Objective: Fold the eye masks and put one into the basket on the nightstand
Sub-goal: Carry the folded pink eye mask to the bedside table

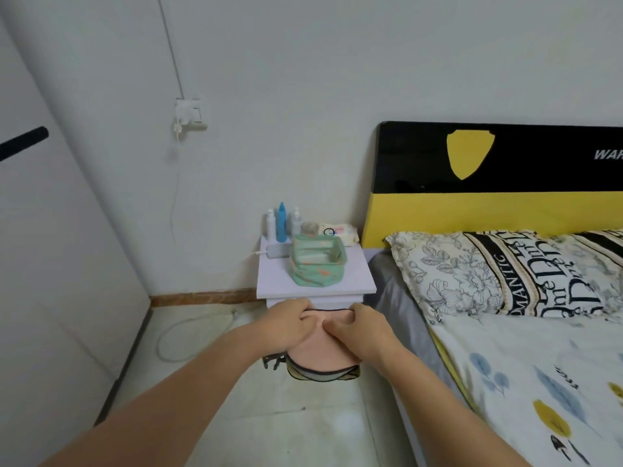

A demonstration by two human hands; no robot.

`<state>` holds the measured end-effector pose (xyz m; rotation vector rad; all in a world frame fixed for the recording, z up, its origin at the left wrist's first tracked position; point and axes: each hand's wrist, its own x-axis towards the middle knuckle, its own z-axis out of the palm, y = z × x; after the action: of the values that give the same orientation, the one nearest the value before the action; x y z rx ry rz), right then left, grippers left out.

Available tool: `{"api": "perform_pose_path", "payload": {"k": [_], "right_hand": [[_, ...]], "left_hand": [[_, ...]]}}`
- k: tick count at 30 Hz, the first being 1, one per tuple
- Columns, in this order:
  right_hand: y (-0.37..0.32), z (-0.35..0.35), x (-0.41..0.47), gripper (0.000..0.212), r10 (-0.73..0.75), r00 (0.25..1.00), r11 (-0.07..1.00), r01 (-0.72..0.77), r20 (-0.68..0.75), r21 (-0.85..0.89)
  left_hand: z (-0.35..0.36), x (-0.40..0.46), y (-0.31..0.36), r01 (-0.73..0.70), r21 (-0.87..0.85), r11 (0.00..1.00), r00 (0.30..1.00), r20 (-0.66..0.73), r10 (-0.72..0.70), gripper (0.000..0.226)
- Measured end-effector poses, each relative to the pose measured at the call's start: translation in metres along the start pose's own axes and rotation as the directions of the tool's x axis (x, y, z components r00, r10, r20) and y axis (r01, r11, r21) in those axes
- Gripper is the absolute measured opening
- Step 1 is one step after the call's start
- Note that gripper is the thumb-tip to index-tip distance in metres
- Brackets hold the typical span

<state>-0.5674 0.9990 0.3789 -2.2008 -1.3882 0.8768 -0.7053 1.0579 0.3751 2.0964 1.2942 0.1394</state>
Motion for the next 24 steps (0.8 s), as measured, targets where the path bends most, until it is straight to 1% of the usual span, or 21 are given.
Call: {"api": "perform_pose_path", "payload": {"k": [5,10,13,19,20,24], "right_hand": [[0.006,-0.026,0.082,0.027,-0.006,1.0,1.0,0.006,0.022,0.018],[0.011,-0.045,0.153,0.026,-0.022,0.997,1.0,0.023,0.07,-0.017],[0.007,-0.049,0.19,0.026,-0.025,0.996,0.999,0.027,0.088,-0.029],[0.0,-0.046,0.269,0.026,0.025,0.993,0.999,-0.022,0.112,-0.03],[-0.001,-0.046,0.283,0.027,0.032,0.993,0.999,-0.028,0.114,-0.029],[-0.012,-0.042,0.344,0.042,0.075,0.992,0.997,-0.073,0.1,-0.017]], "left_hand": [[-0.007,0.083,0.008,0.018,-0.012,1.0,1.0,0.003,-0.018,0.031],[-0.009,0.148,0.01,0.05,-0.065,0.997,0.999,0.023,-0.049,0.033],[-0.013,0.183,0.002,0.059,-0.089,0.994,0.998,0.034,-0.057,0.035],[-0.027,0.263,-0.018,0.046,-0.114,0.992,0.996,0.077,-0.038,0.033],[-0.03,0.277,-0.022,0.04,-0.112,0.993,0.996,0.084,-0.03,0.033],[-0.043,0.34,-0.043,0.037,-0.126,0.991,0.993,0.117,-0.022,0.03]]}}
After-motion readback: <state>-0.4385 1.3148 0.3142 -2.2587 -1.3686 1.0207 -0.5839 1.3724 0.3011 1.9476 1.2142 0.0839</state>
